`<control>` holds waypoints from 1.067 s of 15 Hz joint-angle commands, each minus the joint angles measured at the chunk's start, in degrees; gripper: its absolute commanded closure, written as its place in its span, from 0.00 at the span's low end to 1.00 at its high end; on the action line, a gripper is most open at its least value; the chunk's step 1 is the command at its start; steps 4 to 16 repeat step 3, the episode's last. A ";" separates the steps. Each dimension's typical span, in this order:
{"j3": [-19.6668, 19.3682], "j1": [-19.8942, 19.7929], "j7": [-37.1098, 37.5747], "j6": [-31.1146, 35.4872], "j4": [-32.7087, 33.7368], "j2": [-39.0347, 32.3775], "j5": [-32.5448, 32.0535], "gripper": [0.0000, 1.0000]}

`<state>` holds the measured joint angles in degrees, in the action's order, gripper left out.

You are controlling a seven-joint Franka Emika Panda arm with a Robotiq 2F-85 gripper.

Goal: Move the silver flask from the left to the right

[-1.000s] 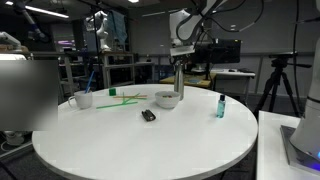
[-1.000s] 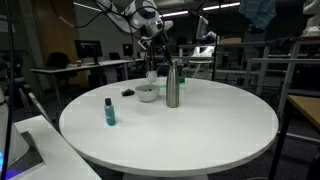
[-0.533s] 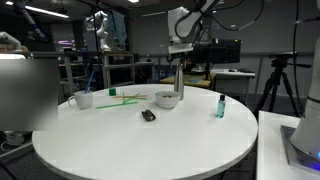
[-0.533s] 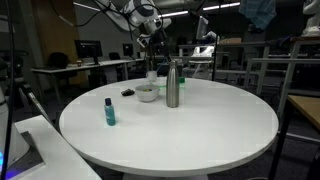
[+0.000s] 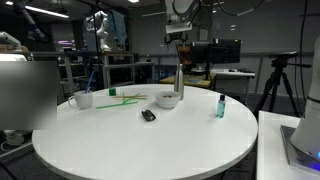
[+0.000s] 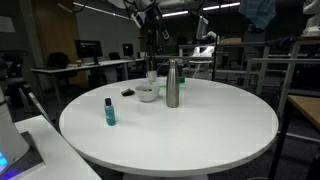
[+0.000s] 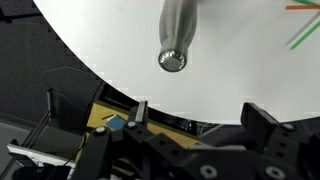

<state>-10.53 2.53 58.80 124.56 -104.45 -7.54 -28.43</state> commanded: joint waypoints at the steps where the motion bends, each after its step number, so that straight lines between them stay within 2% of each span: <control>1: 2.22 -1.47 -0.08 -1.85 0.82 1.11 0.13 0.00; 3: 3.25 -1.49 -0.12 -3.43 1.22 2.67 0.27 0.00; 16: 3.25 -1.49 -0.12 -3.43 1.22 2.67 0.27 0.00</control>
